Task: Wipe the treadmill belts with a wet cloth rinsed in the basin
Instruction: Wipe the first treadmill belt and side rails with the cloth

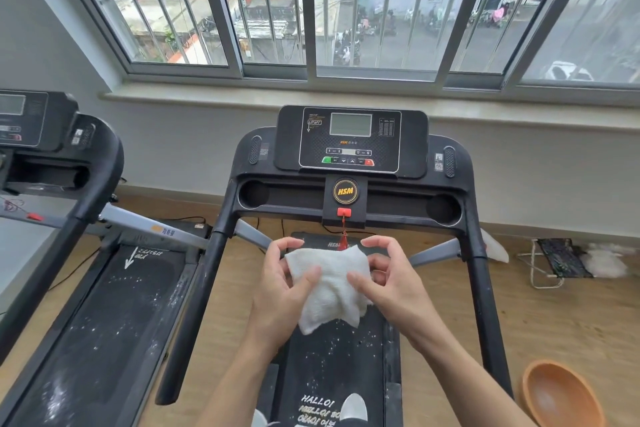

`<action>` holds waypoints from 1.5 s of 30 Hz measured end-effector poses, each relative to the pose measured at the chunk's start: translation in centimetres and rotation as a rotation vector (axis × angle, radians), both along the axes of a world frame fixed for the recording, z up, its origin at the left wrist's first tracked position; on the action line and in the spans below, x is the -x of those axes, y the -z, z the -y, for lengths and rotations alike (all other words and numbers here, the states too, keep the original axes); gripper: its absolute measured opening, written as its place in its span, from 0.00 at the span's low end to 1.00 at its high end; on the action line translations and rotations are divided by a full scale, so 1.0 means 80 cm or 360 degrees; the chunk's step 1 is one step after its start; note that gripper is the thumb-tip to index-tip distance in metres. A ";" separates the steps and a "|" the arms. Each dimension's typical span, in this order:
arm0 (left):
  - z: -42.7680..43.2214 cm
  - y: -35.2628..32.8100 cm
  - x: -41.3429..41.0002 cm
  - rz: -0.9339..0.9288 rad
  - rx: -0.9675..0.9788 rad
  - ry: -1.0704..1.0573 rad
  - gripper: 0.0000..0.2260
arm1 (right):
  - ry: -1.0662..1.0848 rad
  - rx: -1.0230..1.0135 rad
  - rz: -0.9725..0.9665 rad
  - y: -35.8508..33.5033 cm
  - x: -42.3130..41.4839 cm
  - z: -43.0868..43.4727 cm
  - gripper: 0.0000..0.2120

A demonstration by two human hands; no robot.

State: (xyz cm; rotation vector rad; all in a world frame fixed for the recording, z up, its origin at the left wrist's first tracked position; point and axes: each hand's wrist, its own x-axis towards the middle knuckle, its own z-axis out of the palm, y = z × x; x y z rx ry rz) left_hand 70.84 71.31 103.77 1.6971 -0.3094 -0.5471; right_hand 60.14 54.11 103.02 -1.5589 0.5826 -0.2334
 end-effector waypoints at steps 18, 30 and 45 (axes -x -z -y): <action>-0.009 -0.027 -0.015 -0.0122 0.0212 0.0210 0.08 | -0.0237 -0.0138 0.0108 -0.010 0.002 0.016 0.14; -0.014 0.334 -0.065 -0.0605 -0.0672 -0.0052 0.11 | 0.0084 -0.0930 -0.0795 0.290 -0.072 -0.039 0.13; -0.006 0.959 -0.140 -0.1475 -0.0273 0.0132 0.07 | 0.0358 -0.0419 -0.1031 0.914 -0.134 -0.040 0.16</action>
